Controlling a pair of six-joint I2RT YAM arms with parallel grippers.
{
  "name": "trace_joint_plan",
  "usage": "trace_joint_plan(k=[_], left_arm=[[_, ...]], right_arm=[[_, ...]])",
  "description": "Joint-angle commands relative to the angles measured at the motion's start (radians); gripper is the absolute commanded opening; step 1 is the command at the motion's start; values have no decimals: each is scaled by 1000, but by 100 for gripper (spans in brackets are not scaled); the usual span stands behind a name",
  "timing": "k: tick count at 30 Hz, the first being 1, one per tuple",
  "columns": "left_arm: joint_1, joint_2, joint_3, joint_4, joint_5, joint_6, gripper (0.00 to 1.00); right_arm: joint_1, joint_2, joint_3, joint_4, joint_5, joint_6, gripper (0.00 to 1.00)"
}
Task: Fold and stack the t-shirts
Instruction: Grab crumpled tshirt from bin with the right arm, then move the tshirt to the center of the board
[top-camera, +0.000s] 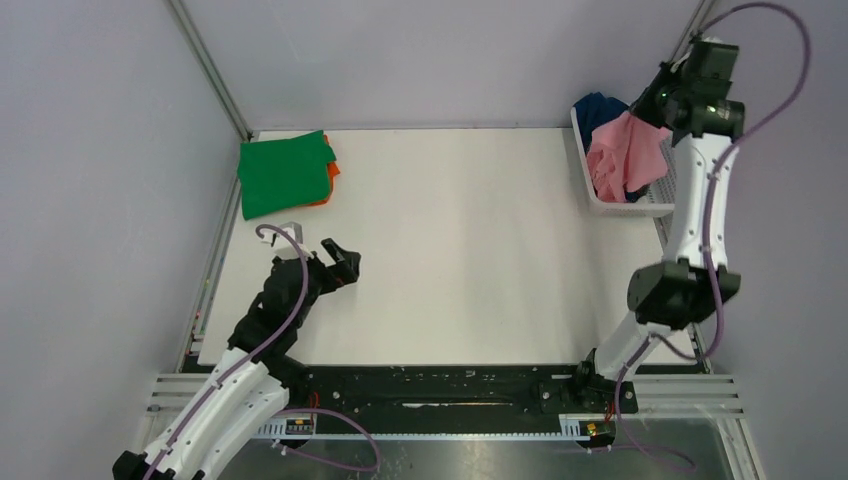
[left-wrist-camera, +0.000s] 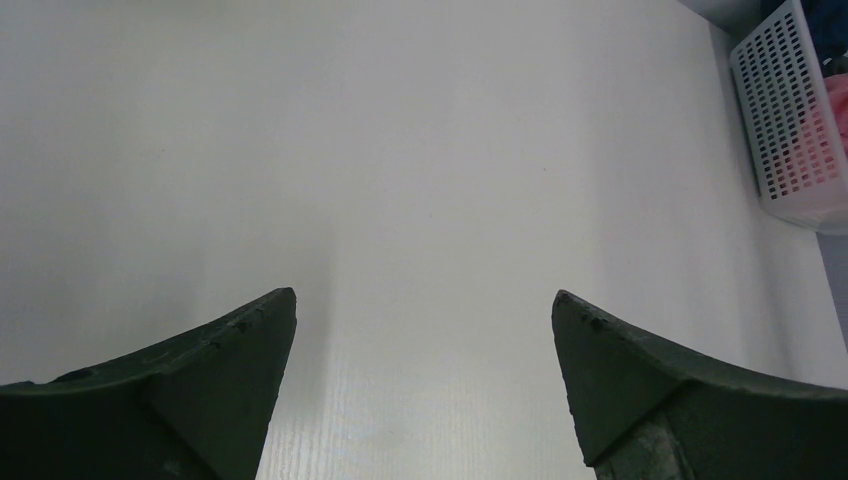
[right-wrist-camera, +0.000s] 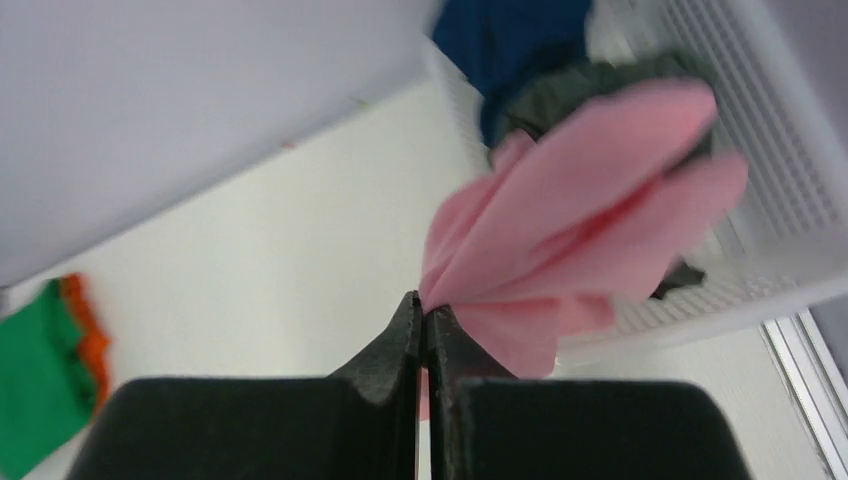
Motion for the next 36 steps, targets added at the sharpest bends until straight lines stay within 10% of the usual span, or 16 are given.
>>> trace_joint_plan(k=[1,16,27,29,31,32,36], left_arm=[[6,-50,27,2,-8,-13,99],[5,-139,57,-82,-66,-69,99],[5,-138,44,-176,-119,-176,99],[6,-120,38,-162,-93,-176,99],[5,-91,33,-143,-52,-162,99],[5,-72,33,-135,-39,-162,99],[6,32,34,-65,46,-158,99]], right_arm=[[15,-259,-20,141,-264,40,0],[488,-315,191,52,-522,51,0],[662,-667,-967,471,-304,49,0],[662,-633,-1056,423,-241,32,20],[662,-568,-1066,308,-179,-19,85],[662,-547,-1066,265,-128,-29,98],[662,-594,-1105,245,-1,-15,99]])
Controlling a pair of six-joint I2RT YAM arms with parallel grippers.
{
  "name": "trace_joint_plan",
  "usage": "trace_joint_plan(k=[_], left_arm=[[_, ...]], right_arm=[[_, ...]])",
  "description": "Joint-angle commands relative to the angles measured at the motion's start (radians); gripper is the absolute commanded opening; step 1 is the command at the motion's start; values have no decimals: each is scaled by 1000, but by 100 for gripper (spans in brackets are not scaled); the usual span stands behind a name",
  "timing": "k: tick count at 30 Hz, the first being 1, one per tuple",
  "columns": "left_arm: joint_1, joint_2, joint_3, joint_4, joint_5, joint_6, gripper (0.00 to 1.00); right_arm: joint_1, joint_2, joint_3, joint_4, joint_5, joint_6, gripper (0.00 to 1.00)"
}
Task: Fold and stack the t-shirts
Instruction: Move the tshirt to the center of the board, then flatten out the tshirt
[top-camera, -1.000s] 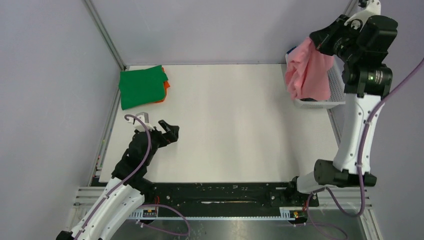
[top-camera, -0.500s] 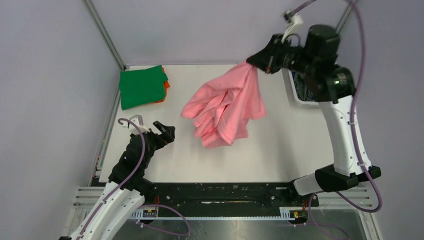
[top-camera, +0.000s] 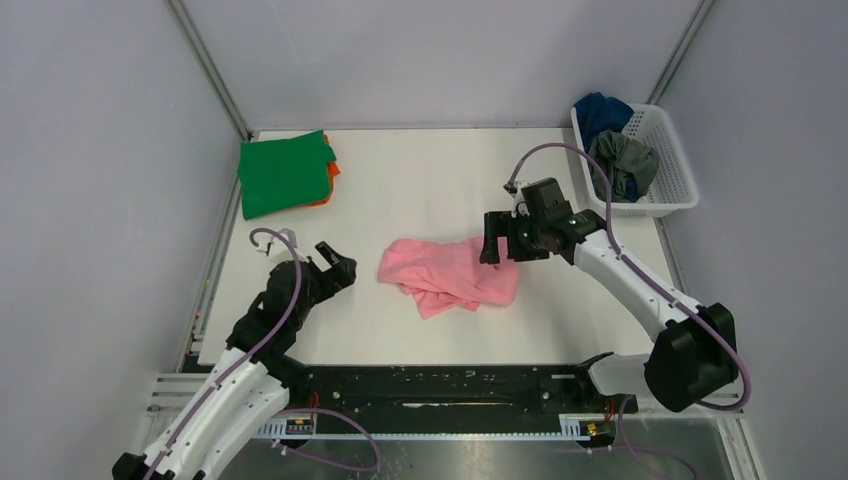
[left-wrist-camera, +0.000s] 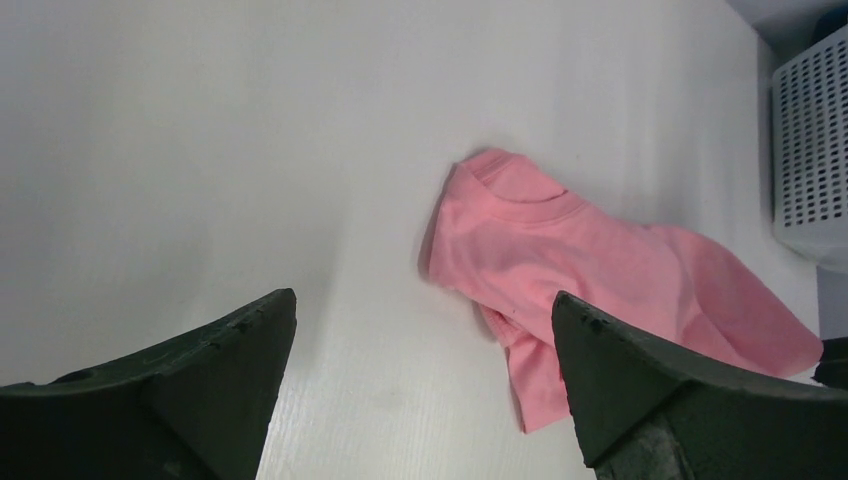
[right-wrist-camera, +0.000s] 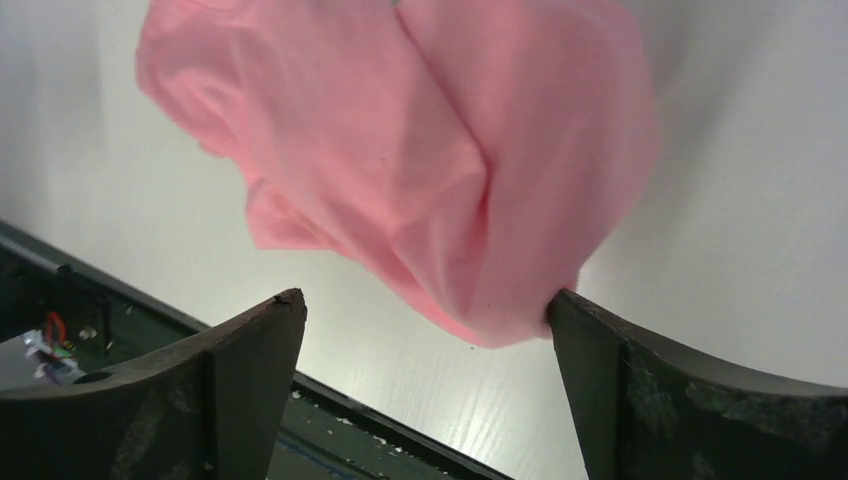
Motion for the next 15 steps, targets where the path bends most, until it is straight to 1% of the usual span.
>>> trace_joint_plan(k=[1,5,9,10,12,15], left_arm=[[5,107,20,126,124,1,99],[7,284,53,196,207,17,99],[7,470,105,232,275,28,99],[7,519,115,252,289,28,99],[9,614,140,272,320,21,99],[9,745,187,307,375,17,96]], right_arm=[[2,-111,-31,19,171,-8,99],[5,-309,-151,66,211,70,99],[7,-460,-242,-28,390,125,99],[9,-493,-257,-50,411,131,98],[9,-551,-292,-81,402,155,98],[10,-609,-360,-77,322,172,98]])
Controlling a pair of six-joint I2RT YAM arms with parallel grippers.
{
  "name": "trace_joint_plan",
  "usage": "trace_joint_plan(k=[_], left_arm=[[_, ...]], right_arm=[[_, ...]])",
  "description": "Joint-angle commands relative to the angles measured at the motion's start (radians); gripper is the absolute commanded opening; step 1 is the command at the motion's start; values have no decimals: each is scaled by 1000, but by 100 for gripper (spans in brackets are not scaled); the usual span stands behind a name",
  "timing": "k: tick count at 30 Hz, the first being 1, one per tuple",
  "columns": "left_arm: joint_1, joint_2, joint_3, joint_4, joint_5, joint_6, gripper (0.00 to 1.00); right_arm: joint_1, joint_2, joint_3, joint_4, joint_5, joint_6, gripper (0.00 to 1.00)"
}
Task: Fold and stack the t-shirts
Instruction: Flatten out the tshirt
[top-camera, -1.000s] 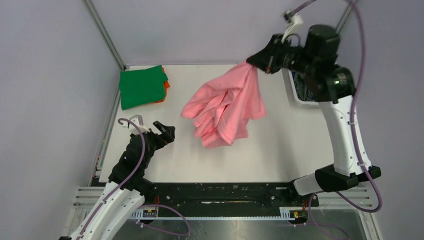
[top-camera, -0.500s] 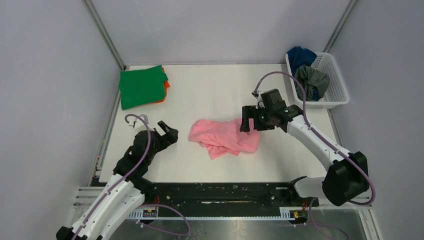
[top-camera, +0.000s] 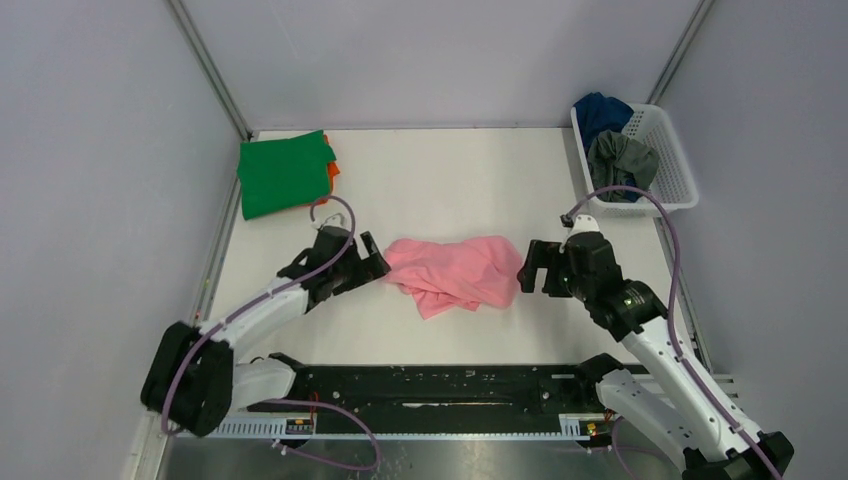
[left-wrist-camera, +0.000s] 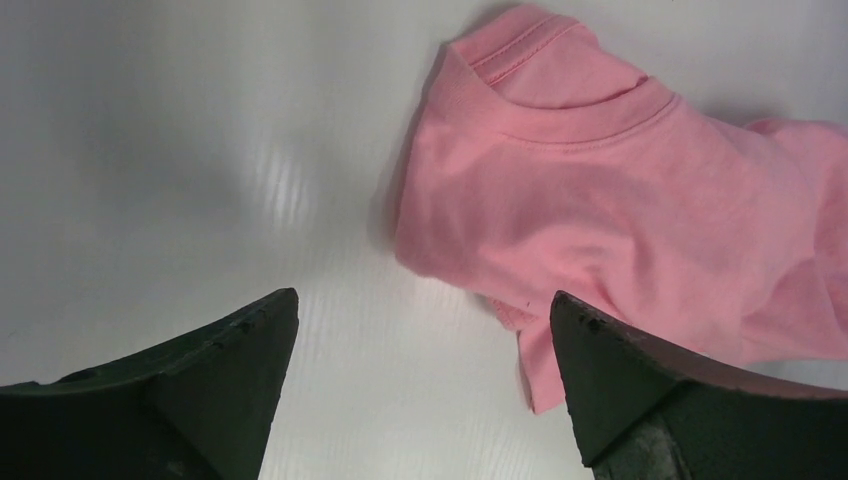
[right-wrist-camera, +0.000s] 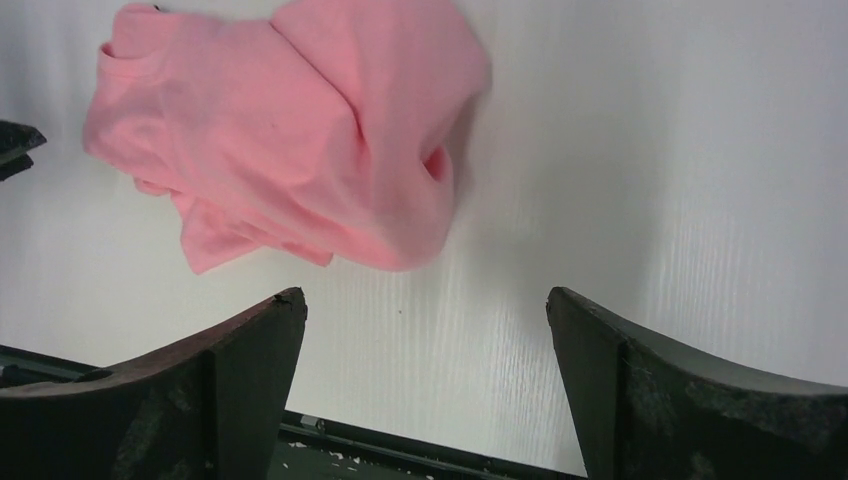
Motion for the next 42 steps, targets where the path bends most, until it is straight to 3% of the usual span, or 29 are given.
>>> trace_joint_plan(k=[1,6,9,11,14,15,17,21,23,26,28,34,40,42], left_arm=[[5,154,89,123,122,4,95],[6,330,129,192,193,4,86],[6,406,139,254,247,-6,71],[5,457,146,293,288,-10,49],[6,509,173,308,342,-9,3],[5,509,176,317,354,-9,0],[6,468,161,341,362,-12,0],[6,326,131,292,273,-4,0],[5,253,112,266,236,2,0],[5,159,109,228,188,13,0],[5,113,141,195,146,31,0],[40,129,500,66,73,110,0],[140,339,1206,-158,164,162,0],[150,374,1368,-200,187,185,0]], right_arm=[[7,-57,-96,-35,-27,58,98],[7,-65,-210,82,-68,139,98],[7,-43,-253,209,-30,182,98],[7,-1,-272,308,8,202,98],[6,99,-263,399,20,215,98],[6,140,-250,422,4,212,98],[6,223,-224,470,-27,210,99],[6,379,-178,513,-113,200,78],[6,426,-184,557,-132,199,62],[7,460,-158,560,-154,182,19],[6,446,-97,506,-159,155,1],[-12,447,365,127,63,-32,1],[-96,595,999,-155,101,-151,3],[-102,622,1148,-201,97,-185,3]])
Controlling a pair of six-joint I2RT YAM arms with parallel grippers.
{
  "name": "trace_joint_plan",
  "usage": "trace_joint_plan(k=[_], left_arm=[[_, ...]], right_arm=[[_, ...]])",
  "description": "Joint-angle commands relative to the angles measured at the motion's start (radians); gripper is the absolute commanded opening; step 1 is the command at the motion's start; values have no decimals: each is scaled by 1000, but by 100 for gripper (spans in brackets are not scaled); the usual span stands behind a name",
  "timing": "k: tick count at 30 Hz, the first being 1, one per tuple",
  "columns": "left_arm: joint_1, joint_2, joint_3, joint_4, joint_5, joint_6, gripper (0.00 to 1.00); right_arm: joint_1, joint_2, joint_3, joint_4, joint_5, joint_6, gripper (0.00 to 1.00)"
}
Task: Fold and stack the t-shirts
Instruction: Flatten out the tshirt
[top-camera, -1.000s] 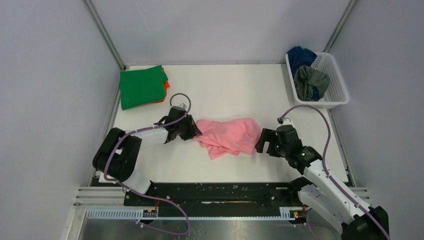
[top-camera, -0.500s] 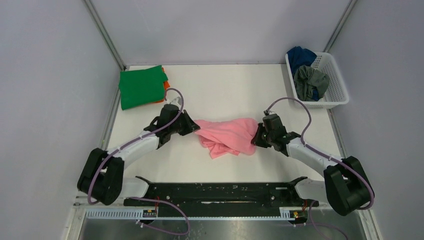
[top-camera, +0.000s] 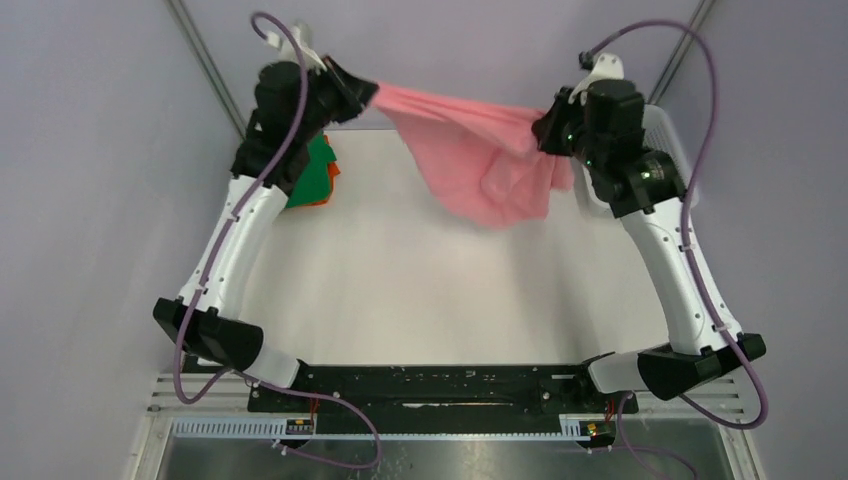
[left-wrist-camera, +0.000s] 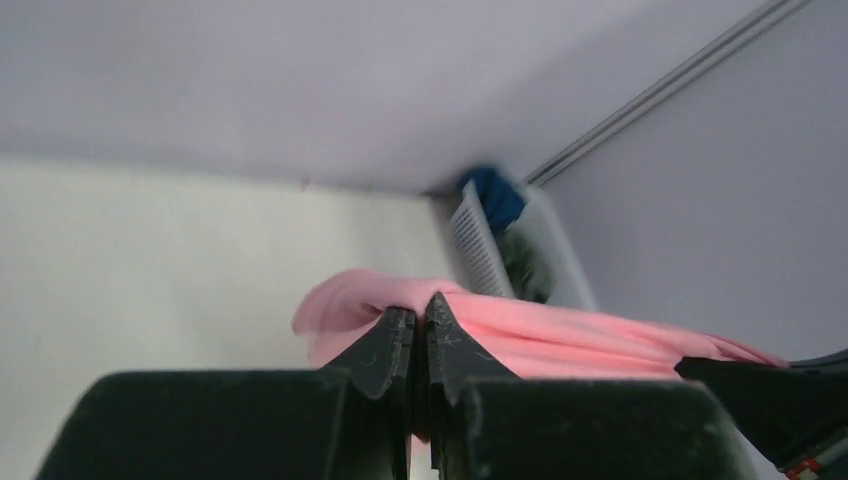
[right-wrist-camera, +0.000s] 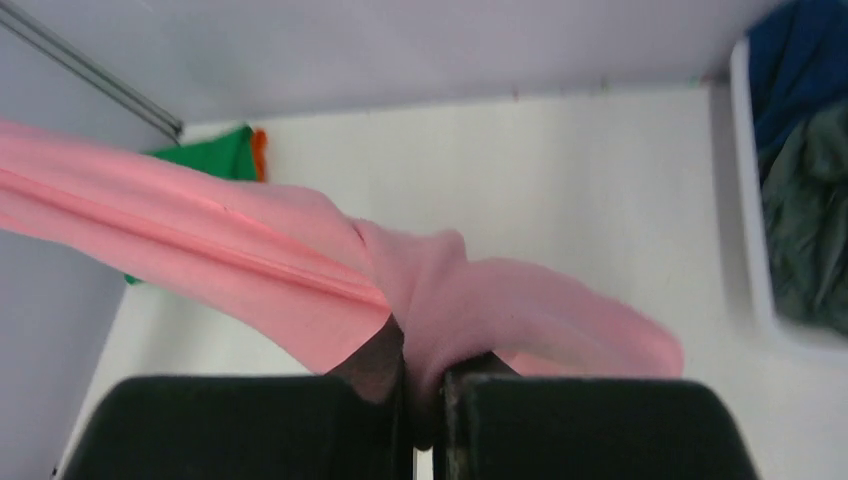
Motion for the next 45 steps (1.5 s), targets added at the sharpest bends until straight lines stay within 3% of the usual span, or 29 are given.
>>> trace_joint_plan(k=[1,3,5,9,11,12,13,15,19,20,21,22,24,25,26,31,35,40,45], left_arm=[[31,32,320,-105,42,79,0],[32,7,325,-101,47,93,0],[32,-50,222,-83,32,103,0],[34,-217,-148,-26,-86,103,0],[41,-303,-387,-13,-164,82,0],[46,-341,-476,-18,-195,70,0],[54,-386,-561,-32,-229,49,0],[77,-435,-706,-57,-289,13,8],[139,-469,-868,-123,-421,-48,14],[151,-465,-886,-144,-437,-62,18],[161,-461,-896,-159,-452,-68,27],[173,-456,-898,-177,-462,-75,50],[183,-447,-874,-234,-477,-83,82],[183,-447,-851,-252,-482,-83,95],[184,-453,-836,-267,-484,-86,98],[183,-491,-824,-221,-375,-50,99],[182,-414,-780,-109,-173,-3,99],[148,-162,-675,57,85,-2,99],[73,154,-535,35,187,-12,99]], right_arm=[[-27,41,298,-210,60,-134,5],[-27,45,351,-246,42,-150,7],[-27,18,318,-274,-1,-144,7],[-8,-113,-8,-269,-187,-104,15],[45,-189,-211,-258,-246,-89,28],[71,-224,-313,-224,-305,-79,44],[91,-258,-424,-181,-357,-62,53],[112,-325,-610,-90,-405,-13,65],[113,-405,-792,-60,-238,45,98],[112,-416,-807,-58,-192,59,99],[112,-425,-826,-54,-150,72,99],[112,-434,-852,-45,-121,77,99],[111,-450,-879,-25,-61,89,100],[111,-456,-887,-17,-28,95,100],[111,-460,-889,-16,2,100,99],[112,-445,-879,0,155,110,99],[107,-372,-835,42,166,91,100],[95,-207,-755,175,57,102,99],[95,78,-585,181,-142,65,99]])
